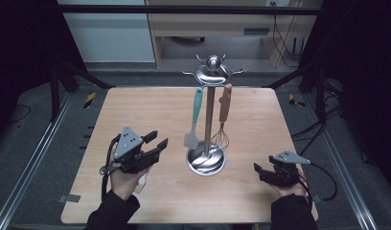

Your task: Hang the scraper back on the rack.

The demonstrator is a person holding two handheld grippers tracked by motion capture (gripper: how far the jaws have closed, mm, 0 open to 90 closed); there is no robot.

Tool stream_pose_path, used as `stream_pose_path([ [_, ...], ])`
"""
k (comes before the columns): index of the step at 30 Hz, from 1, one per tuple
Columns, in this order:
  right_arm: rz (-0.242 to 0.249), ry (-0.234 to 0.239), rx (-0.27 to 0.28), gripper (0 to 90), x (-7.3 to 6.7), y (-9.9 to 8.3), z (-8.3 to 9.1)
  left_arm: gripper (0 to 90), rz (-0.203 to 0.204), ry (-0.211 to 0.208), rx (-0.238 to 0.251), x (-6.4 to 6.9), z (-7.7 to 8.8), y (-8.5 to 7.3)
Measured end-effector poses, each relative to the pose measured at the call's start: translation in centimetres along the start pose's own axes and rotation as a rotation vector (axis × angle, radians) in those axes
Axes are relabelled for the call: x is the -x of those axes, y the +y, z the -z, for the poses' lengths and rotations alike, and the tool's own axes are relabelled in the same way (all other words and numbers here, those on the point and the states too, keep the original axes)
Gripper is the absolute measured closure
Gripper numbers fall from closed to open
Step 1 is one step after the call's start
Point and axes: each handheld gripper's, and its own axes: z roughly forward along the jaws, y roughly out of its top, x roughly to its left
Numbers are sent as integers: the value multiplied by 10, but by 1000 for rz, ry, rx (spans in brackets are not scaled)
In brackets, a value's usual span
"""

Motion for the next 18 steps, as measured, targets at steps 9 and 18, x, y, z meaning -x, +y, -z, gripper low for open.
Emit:
stream_pose_path([
  [9, -30, 17, -15, 418, -1, 2, 3, 518, 59, 75, -124, -35, 8, -46],
  [18, -35, 19, -14, 507, -3, 5, 6, 511, 78, 108, -236, -52, 9, -89],
])
